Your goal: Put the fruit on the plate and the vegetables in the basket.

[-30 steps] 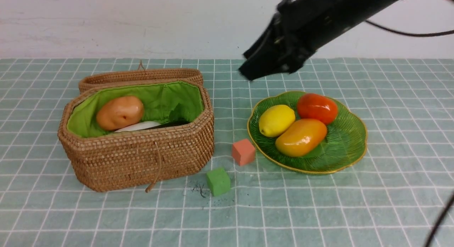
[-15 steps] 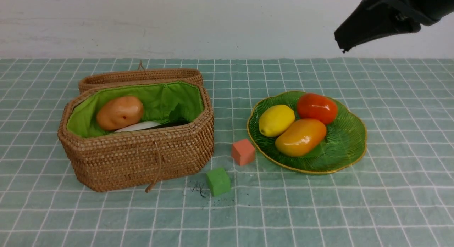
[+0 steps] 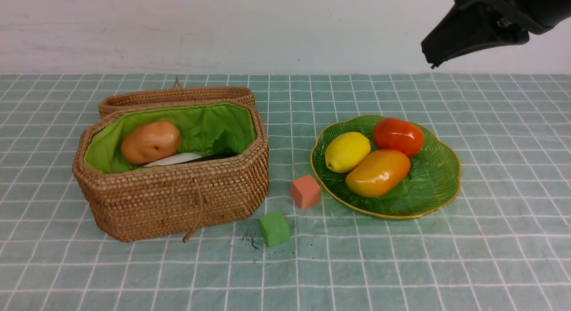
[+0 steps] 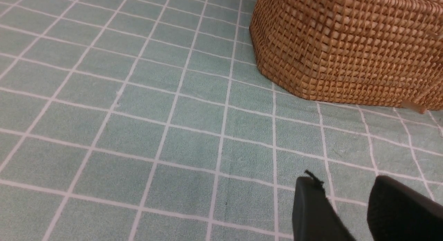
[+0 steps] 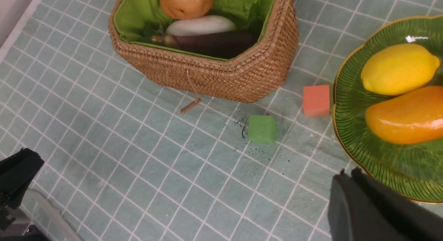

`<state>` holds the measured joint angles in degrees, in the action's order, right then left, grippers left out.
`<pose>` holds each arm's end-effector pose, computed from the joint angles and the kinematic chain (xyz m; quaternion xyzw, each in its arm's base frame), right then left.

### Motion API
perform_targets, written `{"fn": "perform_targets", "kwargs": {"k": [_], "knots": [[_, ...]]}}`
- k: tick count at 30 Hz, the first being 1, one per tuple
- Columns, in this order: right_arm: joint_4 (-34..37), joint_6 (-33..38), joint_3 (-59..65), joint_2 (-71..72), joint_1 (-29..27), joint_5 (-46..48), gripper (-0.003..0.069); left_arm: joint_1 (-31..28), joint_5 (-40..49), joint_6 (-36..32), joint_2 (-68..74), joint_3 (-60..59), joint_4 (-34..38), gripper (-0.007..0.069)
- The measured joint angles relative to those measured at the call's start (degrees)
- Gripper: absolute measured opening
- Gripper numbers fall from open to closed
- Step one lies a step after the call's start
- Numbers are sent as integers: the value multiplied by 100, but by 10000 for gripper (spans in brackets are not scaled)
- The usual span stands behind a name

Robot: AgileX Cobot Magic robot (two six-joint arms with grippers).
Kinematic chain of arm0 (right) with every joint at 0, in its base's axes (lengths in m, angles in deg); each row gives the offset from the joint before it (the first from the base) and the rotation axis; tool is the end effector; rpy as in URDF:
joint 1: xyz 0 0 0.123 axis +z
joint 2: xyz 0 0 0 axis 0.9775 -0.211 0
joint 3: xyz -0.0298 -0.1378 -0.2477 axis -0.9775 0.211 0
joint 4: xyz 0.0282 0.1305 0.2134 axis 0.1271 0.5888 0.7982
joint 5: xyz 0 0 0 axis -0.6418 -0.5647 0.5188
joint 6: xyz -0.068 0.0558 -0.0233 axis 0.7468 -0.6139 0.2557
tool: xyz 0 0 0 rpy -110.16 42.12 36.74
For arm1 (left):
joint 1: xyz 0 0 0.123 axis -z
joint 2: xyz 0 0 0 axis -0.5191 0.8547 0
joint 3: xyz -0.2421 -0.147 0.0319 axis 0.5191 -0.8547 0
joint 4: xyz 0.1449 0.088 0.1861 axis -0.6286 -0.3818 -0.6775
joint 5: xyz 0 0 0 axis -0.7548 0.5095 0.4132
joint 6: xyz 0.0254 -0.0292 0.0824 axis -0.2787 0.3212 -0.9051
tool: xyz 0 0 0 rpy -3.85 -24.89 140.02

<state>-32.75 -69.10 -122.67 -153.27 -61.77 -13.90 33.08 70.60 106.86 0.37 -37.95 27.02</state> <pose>0.2706 0.1185 0.4620 -0.2113 0.8901 0.2494 0.3176 0.0520 0.0027 0.1697 -0.1114 0.8005 -0.0705 0.5847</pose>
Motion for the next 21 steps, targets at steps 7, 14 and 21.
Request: {"fn": "perform_targets", "kwargs": {"k": [7, 14, 21], "knots": [[-1148, 391, 899, 1107, 0, -802, -7, 0, 0, 0, 0, 0, 0, 239], [-1815, 391, 4225, 3324, -295, -3397, -6, 0, 0, 0, 0, 0, 0, 239], [-1823, 167, 7567, 6045, -1034, -5036, -1, 0, 0, 0, 0, 0, 0, 239]]}}
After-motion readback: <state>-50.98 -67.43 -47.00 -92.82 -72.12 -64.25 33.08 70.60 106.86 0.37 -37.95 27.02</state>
